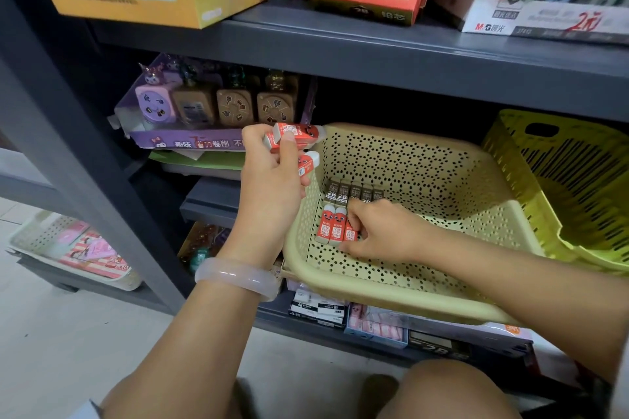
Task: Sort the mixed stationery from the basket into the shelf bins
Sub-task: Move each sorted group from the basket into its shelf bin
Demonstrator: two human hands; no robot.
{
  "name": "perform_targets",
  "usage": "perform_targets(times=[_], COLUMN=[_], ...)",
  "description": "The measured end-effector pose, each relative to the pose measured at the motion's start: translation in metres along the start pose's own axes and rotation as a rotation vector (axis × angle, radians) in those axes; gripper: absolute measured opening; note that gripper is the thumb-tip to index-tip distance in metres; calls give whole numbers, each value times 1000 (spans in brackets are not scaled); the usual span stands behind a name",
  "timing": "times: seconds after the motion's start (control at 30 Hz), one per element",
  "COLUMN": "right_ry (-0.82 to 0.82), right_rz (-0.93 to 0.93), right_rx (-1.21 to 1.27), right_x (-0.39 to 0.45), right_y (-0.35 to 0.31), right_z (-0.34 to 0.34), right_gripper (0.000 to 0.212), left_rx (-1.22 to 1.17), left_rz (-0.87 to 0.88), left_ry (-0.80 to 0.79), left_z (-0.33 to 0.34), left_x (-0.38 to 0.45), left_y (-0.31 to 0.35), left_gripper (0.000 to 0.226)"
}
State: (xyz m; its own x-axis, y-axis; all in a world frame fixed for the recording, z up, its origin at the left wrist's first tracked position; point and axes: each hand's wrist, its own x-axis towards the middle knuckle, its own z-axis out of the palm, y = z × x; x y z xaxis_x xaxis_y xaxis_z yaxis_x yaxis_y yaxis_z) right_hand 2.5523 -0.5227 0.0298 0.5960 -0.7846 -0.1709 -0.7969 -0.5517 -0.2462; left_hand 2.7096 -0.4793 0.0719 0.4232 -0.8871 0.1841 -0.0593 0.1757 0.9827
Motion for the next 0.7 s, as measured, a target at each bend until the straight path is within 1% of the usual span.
perform_targets(times=[0.07, 0.1, 0.13, 0.17, 0.2, 0.23, 0.27, 0.3, 0.37, 0.5, 0.57, 0.6, 0.63, 0.7], right_ry=[5, 32, 79, 123, 153, 170, 183, 196, 225, 342, 419, 444, 438, 324], right_rz=[-1, 15, 47, 93, 135, 165, 179, 183, 182, 208, 248, 272, 288, 305], right_rx=[7, 58, 193, 422, 714, 998, 1227, 1385, 1538, 1700, 1696, 1616, 1479, 1154], right_x=[0, 0, -1, -1, 0, 2, 4, 7, 13, 18, 16, 14, 11, 4], right_y=[0, -1, -3, -8, -12, -16, -20, -24, -32, -35, -23, -14, -4, 14], right_z=[-6, -12, -18, -26, -34, -41, -47, -51, -56, -58, -59, -59, -59, -58], right_gripper=[35, 33, 30, 28, 25, 21, 16, 12, 13, 21, 20, 20, 19, 14], left_rx=[-3, -2, -3, -7, -14, -16, -8, 8, 33, 17, -3, -13, -20, -22], left_rz=[-1, -3, -5, -7, -8, -9, -10, -8, 2, 8, 0, -3, -5, -6], left_ry=[0, -1, -5, -12, -23, -34, -45, -52, -61, -81, -68, -54, -39, -22], left_z=[0, 1, 1, 1, 1, 2, 2, 3, 4, 2, 1, 1, 1, 1], left_x=[0, 0, 0, 0, 0, 0, 0, 0, -2, -3, -3, -3, -2, -1], left_y=[-1, -1, -1, -1, -1, -1, -1, -1, 0, 3, 4, 4, 5, 5], left_gripper=[11, 11, 11, 10, 10, 9, 10, 11, 14, 12, 12, 14, 17, 21])
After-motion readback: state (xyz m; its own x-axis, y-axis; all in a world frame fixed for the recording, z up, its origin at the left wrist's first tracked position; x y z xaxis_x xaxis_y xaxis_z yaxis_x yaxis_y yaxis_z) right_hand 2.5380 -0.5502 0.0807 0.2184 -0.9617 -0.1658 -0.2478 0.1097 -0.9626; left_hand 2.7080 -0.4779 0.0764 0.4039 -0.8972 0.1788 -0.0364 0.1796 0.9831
